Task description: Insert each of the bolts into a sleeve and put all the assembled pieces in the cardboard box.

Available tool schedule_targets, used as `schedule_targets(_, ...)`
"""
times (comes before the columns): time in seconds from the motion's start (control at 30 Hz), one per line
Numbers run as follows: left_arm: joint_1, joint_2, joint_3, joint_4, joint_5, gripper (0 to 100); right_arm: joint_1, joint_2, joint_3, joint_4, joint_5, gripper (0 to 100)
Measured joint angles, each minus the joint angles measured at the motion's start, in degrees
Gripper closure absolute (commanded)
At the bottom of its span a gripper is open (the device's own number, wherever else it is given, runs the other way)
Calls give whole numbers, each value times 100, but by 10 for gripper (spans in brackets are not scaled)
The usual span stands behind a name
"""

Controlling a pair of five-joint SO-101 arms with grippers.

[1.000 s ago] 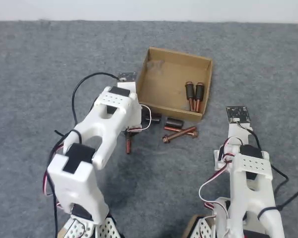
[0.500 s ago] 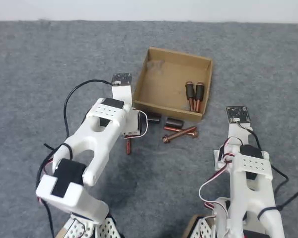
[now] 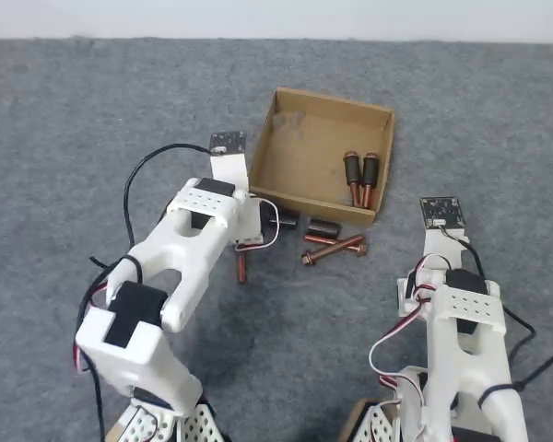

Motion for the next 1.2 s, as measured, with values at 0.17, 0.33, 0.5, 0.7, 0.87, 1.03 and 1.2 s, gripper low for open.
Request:
schedule_targets(0.17, -70, 0, 0, -26, 0, 948, 0, 0, 0, 0, 0, 992)
schedule_targets(0.33, -79, 0, 0, -26, 9, 948, 0, 0, 0, 0, 0, 992)
schedule_targets(0.5, -79, 0, 0, -26, 9, 930, 0, 0, 0, 0, 0, 992)
schedule_targets(0.7, -132, 9, 0, -132, 9, 849, 9, 0, 0, 0, 0, 992)
schedule_targets(0.87, -185, 9, 26, -237, 0, 849, 0, 0, 0, 0, 0, 992)
schedule_targets(1.03, -185, 9, 26, -255, 0, 935, 26, 0, 0, 0, 0, 992)
schedule_targets(1.2, -149, 9, 26, -440, 0, 991, 44, 0, 0, 0, 0, 992)
